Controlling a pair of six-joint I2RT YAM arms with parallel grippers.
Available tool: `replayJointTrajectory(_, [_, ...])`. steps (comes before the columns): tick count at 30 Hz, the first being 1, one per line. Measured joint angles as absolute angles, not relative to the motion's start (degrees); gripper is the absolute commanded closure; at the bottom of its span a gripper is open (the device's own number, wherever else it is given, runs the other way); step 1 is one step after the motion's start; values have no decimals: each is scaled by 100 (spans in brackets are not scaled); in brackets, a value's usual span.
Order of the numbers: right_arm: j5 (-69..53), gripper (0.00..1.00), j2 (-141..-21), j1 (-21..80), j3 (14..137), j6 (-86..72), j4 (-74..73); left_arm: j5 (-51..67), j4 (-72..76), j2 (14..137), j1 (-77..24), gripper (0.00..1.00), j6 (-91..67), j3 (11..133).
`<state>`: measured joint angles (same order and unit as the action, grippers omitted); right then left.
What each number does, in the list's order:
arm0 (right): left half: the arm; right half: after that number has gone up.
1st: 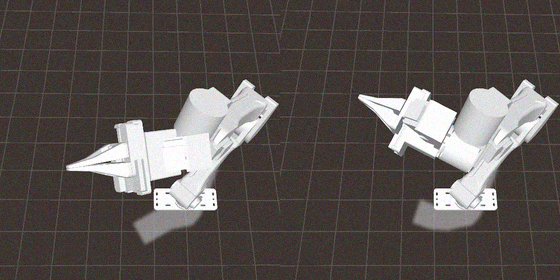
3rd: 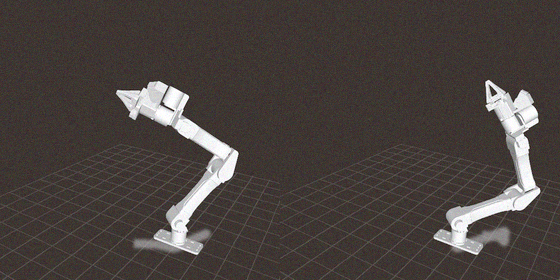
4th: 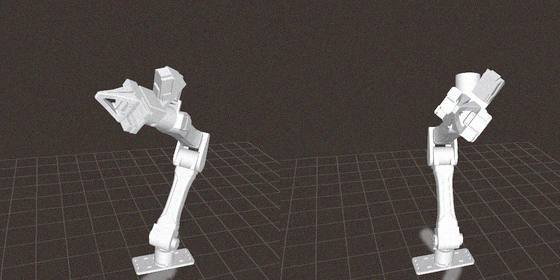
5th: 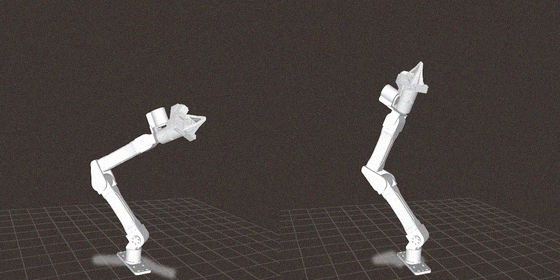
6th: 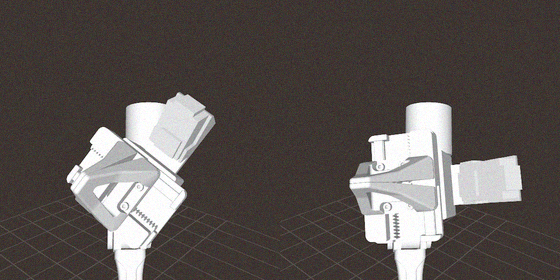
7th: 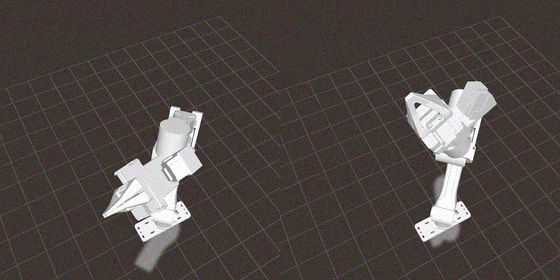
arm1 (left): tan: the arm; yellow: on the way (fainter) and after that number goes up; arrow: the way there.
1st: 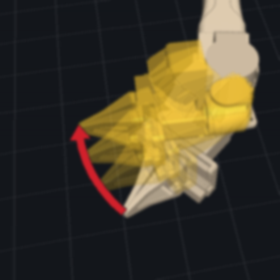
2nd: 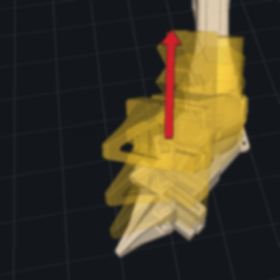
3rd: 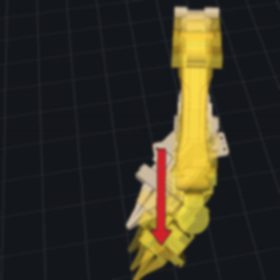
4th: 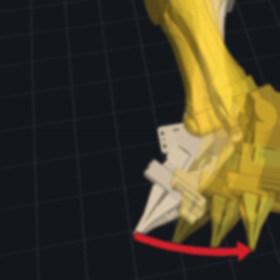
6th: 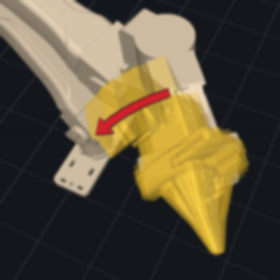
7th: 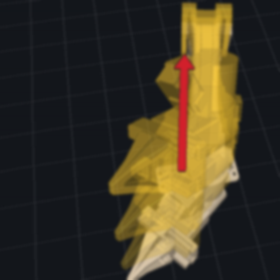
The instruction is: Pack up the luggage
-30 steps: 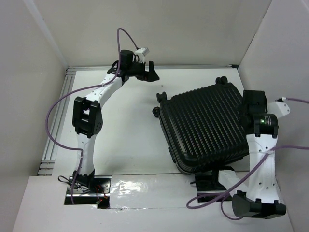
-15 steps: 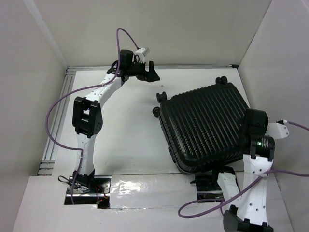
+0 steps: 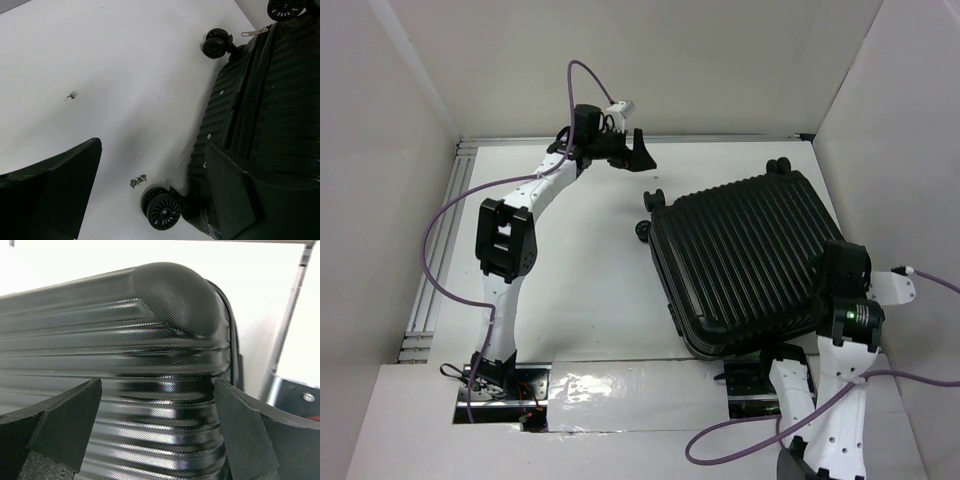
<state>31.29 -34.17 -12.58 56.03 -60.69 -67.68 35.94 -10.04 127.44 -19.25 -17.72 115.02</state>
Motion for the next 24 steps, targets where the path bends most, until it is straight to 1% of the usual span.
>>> replayJointTrajectory(3, [3072, 1, -3809, -1310, 5793, -5957, -6973, 3588, -1094, 12746, -2012, 3, -1651, 11614])
replayJointTrajectory(8, [2753, 1, -4246, -1734, 5940, -5688, -7081, 3568, -1116, 12748, -2117, 3, -1614, 11653])
replayJointTrajectory(13, [2373, 1, -4261, -2137, 5953, -5426, -7026, 3520, -1168, 12816, -2130, 2, -1522, 11716])
replayJointTrajectory(17, [1907, 1, -4261, -2641, 5964, -5133, -6969, 3496, -1175, 12877, -2128, 2, -1516, 11751])
replayJointTrajectory(21, [1455, 1, -4233, -3055, 5857, -4821, -6823, 3579, -1177, 13028, -2126, 5, -1494, 11883])
replayJointTrajectory(24, [1302, 1, -4069, -3118, 5675, -4683, -6554, 3640, -1223, 13159, -2169, 6, -1356, 12001])
